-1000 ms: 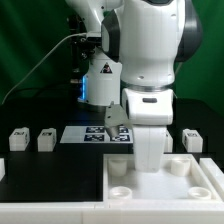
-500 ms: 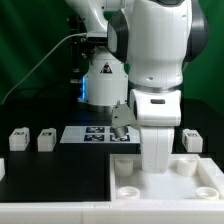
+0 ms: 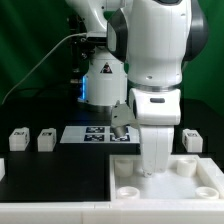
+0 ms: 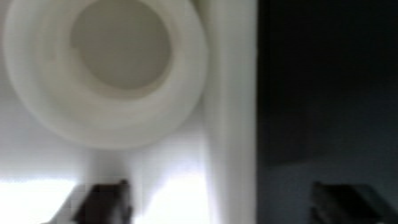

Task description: Assemble one leg

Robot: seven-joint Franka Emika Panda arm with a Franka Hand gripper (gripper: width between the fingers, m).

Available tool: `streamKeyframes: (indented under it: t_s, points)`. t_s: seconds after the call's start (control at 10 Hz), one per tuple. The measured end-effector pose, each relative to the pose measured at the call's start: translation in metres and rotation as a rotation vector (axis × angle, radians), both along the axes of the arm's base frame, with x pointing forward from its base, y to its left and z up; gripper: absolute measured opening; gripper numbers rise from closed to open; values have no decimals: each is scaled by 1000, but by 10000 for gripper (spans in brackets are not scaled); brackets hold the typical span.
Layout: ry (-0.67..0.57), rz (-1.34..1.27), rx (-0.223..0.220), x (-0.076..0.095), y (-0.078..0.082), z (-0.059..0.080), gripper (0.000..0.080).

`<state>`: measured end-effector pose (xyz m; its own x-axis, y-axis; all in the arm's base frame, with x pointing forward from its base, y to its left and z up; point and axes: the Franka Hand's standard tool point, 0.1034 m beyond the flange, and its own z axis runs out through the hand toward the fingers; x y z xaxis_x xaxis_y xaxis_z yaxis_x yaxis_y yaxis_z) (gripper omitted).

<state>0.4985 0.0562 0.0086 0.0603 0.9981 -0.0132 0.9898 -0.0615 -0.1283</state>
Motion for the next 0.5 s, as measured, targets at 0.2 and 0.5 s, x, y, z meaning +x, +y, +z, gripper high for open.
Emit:
streamKeyframes:
  t_s: [0.2,0.5]
  points:
    - [-1,0,0,0,0,1,613]
    - [-1,-1,0,1,0,1,648]
